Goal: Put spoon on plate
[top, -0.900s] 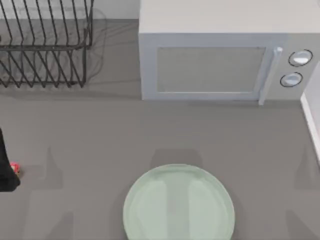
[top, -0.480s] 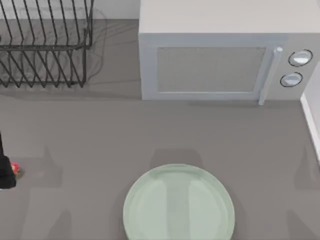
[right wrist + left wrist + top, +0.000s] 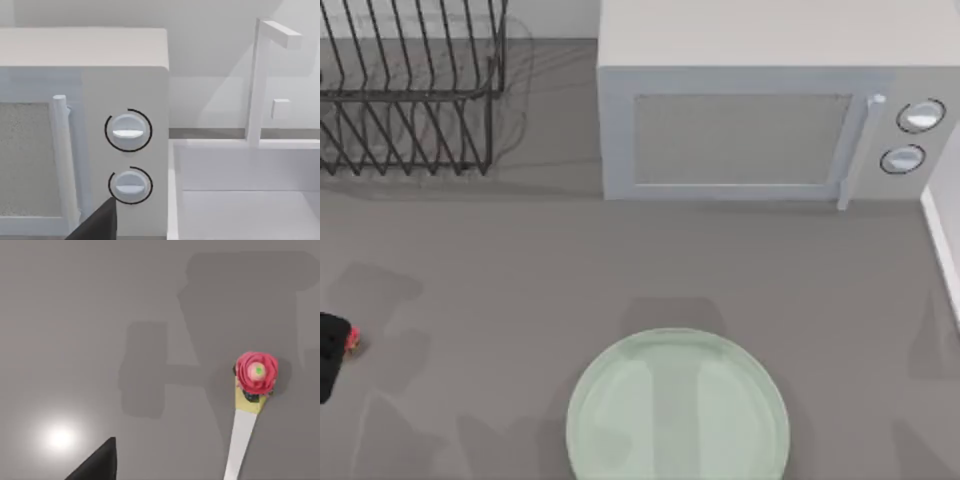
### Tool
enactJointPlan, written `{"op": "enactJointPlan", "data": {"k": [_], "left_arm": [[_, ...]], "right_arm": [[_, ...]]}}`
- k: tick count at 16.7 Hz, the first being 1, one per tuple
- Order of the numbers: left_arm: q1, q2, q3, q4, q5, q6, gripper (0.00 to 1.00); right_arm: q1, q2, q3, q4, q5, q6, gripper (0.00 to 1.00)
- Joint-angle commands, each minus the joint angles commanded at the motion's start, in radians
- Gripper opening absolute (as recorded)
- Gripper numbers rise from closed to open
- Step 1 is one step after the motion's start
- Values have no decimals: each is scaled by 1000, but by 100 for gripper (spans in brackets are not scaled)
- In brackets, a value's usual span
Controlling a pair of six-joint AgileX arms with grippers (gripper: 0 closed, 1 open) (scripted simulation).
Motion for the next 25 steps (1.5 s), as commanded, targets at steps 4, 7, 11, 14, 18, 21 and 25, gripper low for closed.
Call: {"op": "enactJointPlan", "data": {"k": [4, 7, 11, 14, 18, 21, 25], "left_arm": [[34, 335, 203, -225, -1, 141, 100], [54, 510, 328, -349, -1, 223, 100], [69, 636, 422, -434, -1, 282, 100], [70, 644, 428, -439, -1, 285, 100], [66, 650, 415, -422, -1, 284, 100], [68, 697, 361, -322, -1, 284, 100], [70, 795, 256, -105, -1, 288, 100]], "right_arm": [[0, 0, 0, 0, 0, 0, 100], [0, 0, 0, 0, 0, 0, 100], [0, 0, 0, 0, 0, 0, 100], [0, 0, 0, 0, 0, 0, 100], [0, 0, 0, 0, 0, 0, 100], [0, 0, 0, 0, 0, 0, 100], [0, 0, 0, 0, 0, 0, 100]]}}
